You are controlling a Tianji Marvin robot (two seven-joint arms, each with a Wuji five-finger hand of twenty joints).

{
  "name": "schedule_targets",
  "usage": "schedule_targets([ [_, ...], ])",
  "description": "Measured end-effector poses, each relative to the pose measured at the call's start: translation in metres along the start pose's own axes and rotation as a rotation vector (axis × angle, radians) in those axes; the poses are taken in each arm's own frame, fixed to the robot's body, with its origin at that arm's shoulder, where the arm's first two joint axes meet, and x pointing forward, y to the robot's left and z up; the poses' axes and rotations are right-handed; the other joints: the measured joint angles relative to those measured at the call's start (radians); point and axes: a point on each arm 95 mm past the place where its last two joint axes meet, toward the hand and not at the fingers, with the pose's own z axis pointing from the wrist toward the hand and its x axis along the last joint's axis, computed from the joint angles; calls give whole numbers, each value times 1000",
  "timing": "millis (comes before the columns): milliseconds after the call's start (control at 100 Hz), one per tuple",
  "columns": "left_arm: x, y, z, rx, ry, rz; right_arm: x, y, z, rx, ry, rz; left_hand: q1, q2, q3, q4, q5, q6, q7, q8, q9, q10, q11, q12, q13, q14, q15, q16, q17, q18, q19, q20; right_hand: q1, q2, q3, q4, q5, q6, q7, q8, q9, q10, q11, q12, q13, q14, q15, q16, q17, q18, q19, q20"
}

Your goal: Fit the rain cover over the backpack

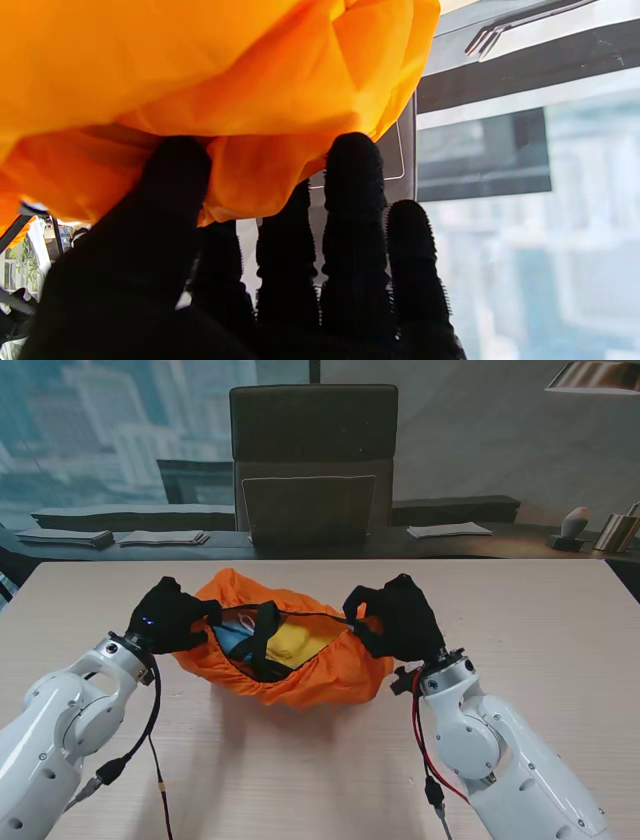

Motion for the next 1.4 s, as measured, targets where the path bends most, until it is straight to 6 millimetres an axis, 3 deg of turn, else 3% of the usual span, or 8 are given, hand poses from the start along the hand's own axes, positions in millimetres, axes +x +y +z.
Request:
schedule_targets([
  [180, 3, 3, 3, -45, 44, -61, 0, 0, 0, -5, -8, 8, -84, 7, 125, 0, -119, -46, -150, -7, -54, -51, 1, 29, -91, -1, 0, 10, -123, 11, -39, -2, 0, 0, 0, 0, 0, 0, 0, 0, 0, 0, 0, 0, 0, 0, 0, 0, 0, 0, 0, 0],
  [300, 7, 14, 6, -161, 58, -72, 1, -1, 0, -2, -10, 7, -238, 6, 81, 0, -347, -46, -311, 1, -454, -25, -60, -65, -401, -1, -108, 24, -248, 18, -133, -50, 0, 0, 0, 0, 0, 1, 0, 0, 0, 0, 0, 0, 0, 0, 0, 0, 0, 0, 0, 0],
  [350, 8, 18, 6, -202, 57, -61, 1, -2, 0, 1, -10, 8, -244, 4, 81, 0, -356, -60, -276, 4, -528, -24, -75, -80, -460, -1, -135, 24, -259, 19, -135, -53, 0, 0, 0, 0, 0, 1, 0, 0, 0, 0, 0, 0, 0, 0, 0, 0, 0, 0, 0, 0],
  [530, 10, 22, 8, -205, 57, -22, 2, -3, 0, 5, -7, 4, -40, -34, 46, 0, -10, -145, -5, 165, -251, -40, -38, 91, -300, -22, -60, 24, -234, 19, -135, -53, 0, 0, 0, 0, 0, 1, 1, 0, 0, 0, 0, 0, 0, 0, 0, 0, 0, 1, 0, 0],
  [750, 7, 21, 11, -132, -23, -48, 2, -4, -2, 7, -9, 4, 64, 98, -51, 0, -151, -73, 55, 357, -158, -37, -79, 95, -200, -11, -59, 24, -162, 30, -110, -39, 0, 0, 0, 0, 0, 1, 1, 0, 0, 0, 0, 0, 1, 0, 0, 0, 0, 1, 0, 0],
  [970, -11, -6, 4, -22, -77, -39, -6, 2, -3, -17, -5, -19, 111, 109, -69, 0, -176, -60, 124, 367, -154, -34, -115, 79, -218, -13, -59, 24, -141, 26, -73, -18, 0, 0, 0, 0, 0, 1, 1, 0, 0, 0, 0, 0, 1, 0, 0, 1, 0, 1, 0, 0],
  [1120, -18, -22, 2, 138, -74, -47, -15, 5, -5, -12, 66, -165, 112, 109, -69, 0, -202, -34, 189, 380, -154, -34, -137, 98, -231, -14, -59, 24, -133, -32, -49, -14, 0, 0, 0, 0, 0, 1, 1, 0, 0, 0, 0, 0, 1, 0, 0, 1, 3, 6, 0, 0],
  [1400, -24, -19, -2, 172, -146, -88, -30, 18, 1, -238, 40, -185, 175, 124, -87, 0, -234, 15, 242, 356, -182, -12, -122, 107, -263, -13, -25, 24, -127, -33, -26, -2, 0, -1, 1, 0, -5, 1, 12, 0, 1, 0, 0, 0, 1, 0, 0, 1, 25, 6, 10, 0],
])
